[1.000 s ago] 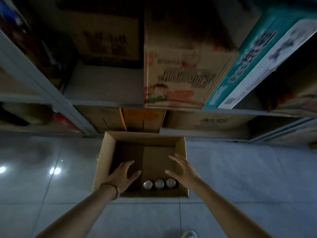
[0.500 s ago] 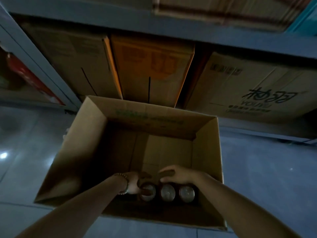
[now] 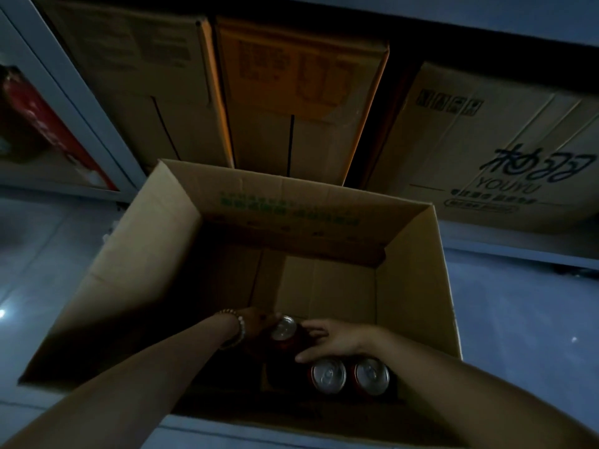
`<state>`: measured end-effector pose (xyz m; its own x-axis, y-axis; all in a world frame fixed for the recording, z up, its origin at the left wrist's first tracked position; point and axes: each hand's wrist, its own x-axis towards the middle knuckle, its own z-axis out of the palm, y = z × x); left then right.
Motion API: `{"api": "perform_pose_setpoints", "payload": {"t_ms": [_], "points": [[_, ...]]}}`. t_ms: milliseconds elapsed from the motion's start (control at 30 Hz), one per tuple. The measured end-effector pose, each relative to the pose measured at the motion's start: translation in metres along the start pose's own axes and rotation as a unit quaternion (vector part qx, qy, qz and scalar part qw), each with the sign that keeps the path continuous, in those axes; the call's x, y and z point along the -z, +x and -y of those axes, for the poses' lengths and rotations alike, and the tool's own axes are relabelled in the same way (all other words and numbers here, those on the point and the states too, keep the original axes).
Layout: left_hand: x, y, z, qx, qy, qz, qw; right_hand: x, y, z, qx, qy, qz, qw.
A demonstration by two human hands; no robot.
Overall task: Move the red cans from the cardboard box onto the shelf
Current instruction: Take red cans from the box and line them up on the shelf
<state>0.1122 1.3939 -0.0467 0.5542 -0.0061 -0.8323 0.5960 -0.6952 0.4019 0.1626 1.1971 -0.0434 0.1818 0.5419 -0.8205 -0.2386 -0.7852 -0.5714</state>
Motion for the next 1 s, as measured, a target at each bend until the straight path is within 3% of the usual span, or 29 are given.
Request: {"api": "perform_pose_setpoints", "payload": {"t_ms": [67, 167, 333, 433, 600, 700, 767, 1000], "points": [[0.002, -0.001, -0.002, 0.011, -0.038, 0.025, 0.999, -0.008, 0.006, 0.002, 0.021, 0.047, -0.025, 0.998], [-0.002, -0.012, -0.005, -0.047, -0.041, 0.043, 0.997, -0.015, 0.007, 0.009, 0.030, 0.035, -0.035, 0.998], [0.008, -0.014, -0.002, -0.102, -0.054, -0.062, 0.991, -0.017, -0.003, 0.021, 0.059, 0.069, -0.088, 0.992], [0.045, -0.044, -0.027, -0.136, -0.164, -0.142, 0.967, 0.000, -0.033, 0.052, 0.132, 0.088, -0.177, 0.971], [0.128, -0.157, -0.107, -0.256, -0.213, -0.239, 0.912, 0.019, -0.149, 0.148, 0.263, 0.109, -0.266, 0.921], [0.170, -0.243, -0.162, -0.345, -0.281, -0.299, 0.844, 0.022, -0.242, 0.216, 0.338, 0.116, -0.323, 0.877], [0.194, -0.307, -0.198, -0.378, -0.298, -0.312, 0.819, 0.024, -0.307, 0.258, 0.370, 0.115, -0.347, 0.854], [0.278, -0.505, -0.311, -0.474, -0.262, -0.311, 0.781, 0.037, -0.505, 0.385, 0.400, 0.096, -0.345, 0.844]]}}
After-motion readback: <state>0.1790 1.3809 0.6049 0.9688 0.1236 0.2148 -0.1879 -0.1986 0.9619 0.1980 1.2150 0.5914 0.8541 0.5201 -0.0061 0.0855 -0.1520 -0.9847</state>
